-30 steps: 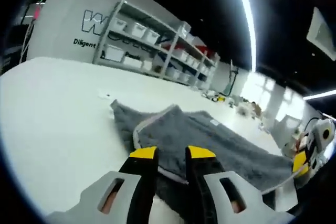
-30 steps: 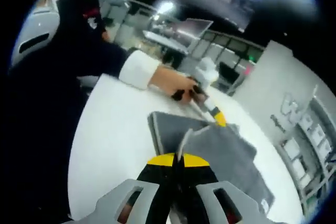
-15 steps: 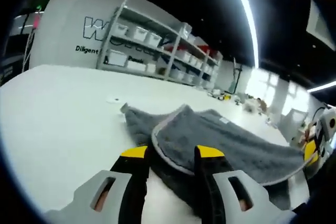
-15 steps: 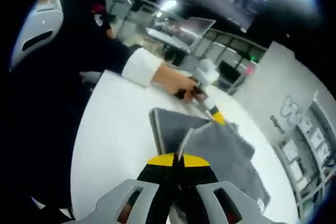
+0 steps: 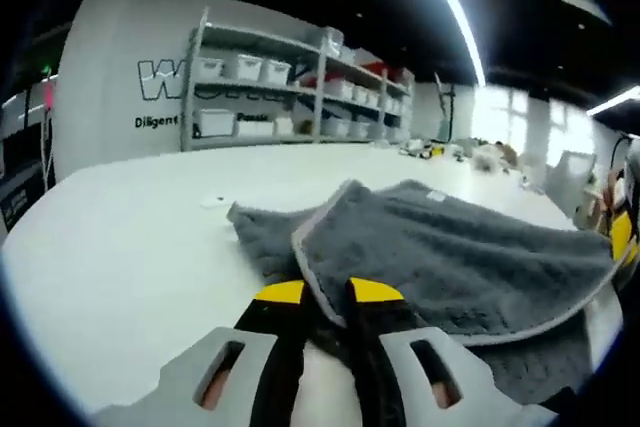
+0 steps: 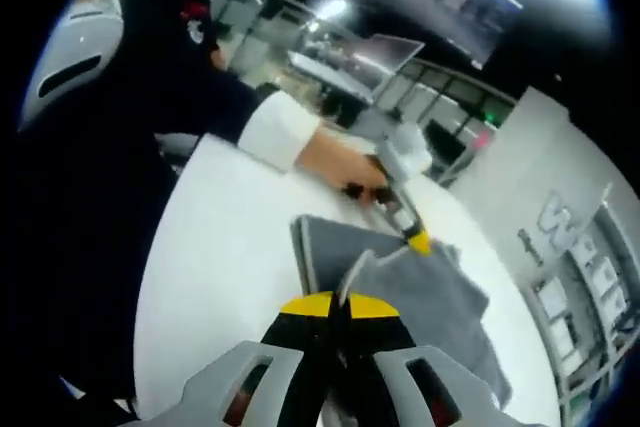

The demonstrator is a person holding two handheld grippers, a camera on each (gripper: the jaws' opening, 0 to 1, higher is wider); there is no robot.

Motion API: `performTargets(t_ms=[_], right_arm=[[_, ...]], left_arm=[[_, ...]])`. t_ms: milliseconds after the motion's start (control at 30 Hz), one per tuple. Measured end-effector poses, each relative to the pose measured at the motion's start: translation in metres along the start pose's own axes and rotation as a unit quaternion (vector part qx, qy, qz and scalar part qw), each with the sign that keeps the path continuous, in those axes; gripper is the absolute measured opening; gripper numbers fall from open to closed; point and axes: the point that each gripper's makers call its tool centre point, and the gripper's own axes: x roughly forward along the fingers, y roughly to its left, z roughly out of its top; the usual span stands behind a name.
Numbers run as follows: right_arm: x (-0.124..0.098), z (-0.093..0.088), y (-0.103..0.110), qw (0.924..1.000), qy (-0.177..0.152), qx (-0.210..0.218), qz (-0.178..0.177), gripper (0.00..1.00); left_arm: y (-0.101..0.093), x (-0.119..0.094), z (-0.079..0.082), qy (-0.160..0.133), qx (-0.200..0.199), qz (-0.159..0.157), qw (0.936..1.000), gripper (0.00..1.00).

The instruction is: Open the folded towel by lifting each exposed corner and separating the folded layers until the towel lies flat within the target outline without major curled edges

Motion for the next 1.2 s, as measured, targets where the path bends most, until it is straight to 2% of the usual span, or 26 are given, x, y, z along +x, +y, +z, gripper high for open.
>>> performTargets(t_ms=[67, 167, 200, 300, 433, 467, 533, 667, 767, 967, 1133, 1200], right_arm=[[0.002, 0.004, -0.001, 1.0, -0.003, 0.0, 0.0, 0.0], [0.009, 0.013, -0.004, 0.9997, -0.013, 0.019, -0.003, 0.0], [0.011, 0.016, -0.005, 0.9992, -0.016, 0.037, -0.005, 0.0], [0.016, 0.024, -0.009, 0.9987, -0.022, 0.046, -0.01, 0.0], [0.021, 0.04, -0.018, 0.9963, -0.041, 0.067, -0.034, 0.0], [0.022, 0.046, -0.025, 0.9948, -0.053, 0.067, -0.055, 0.0], [0.024, 0.057, -0.032, 0.9926, -0.071, 0.062, -0.076, 0.0], [0.033, 0.073, -0.043, 0.9882, -0.084, 0.08, -0.101, 0.0], [0.045, 0.082, -0.045, 0.987, -0.091, 0.088, -0.1, 0.0], [0.07, 0.097, -0.036, 0.9865, -0.1, 0.089, -0.094, 0.0], [0.095, 0.109, -0.03, 0.9847, -0.111, 0.101, -0.089, 0.0], [0.108, 0.111, -0.022, 0.9873, -0.105, 0.1, -0.065, 0.0]], left_arm=[[0.003, 0.001, 0.004, -0.007, 0.015, 0.008, 0.9998, 0.04], [0.012, 0.001, 0.007, -0.009, 0.006, 0.02, 0.9997, 0.04], [0.016, 0.001, 0.01, -0.015, 0.005, 0.024, 0.9996, 0.03], [0.024, -0.002, 0.021, -0.034, 0.005, 0.03, 0.999, 0.03], [0.032, -0.007, 0.039, -0.065, -0.001, 0.025, 0.9976, 0.02], [0.045, -0.009, 0.05, -0.076, 0.005, 0.023, 0.9968, 0.02], [0.049, -0.011, 0.056, -0.081, 0.012, 0.027, 0.9963, 0.02], [0.057, -0.013, 0.068, -0.093, 0.008, 0.023, 0.9954, 0.02], [0.062, -0.011, 0.074, -0.103, 0.013, 0.019, 0.9944, 0.02], [0.076, -0.011, 0.08, -0.114, 0.009, 0.014, 0.9934, 0.02], [0.083, -0.015, 0.08, -0.119, -0.002, 0.008, 0.9929, 0.02], [0.085, -0.017, 0.075, -0.111, -0.009, 0.005, 0.9937, 0.02]])
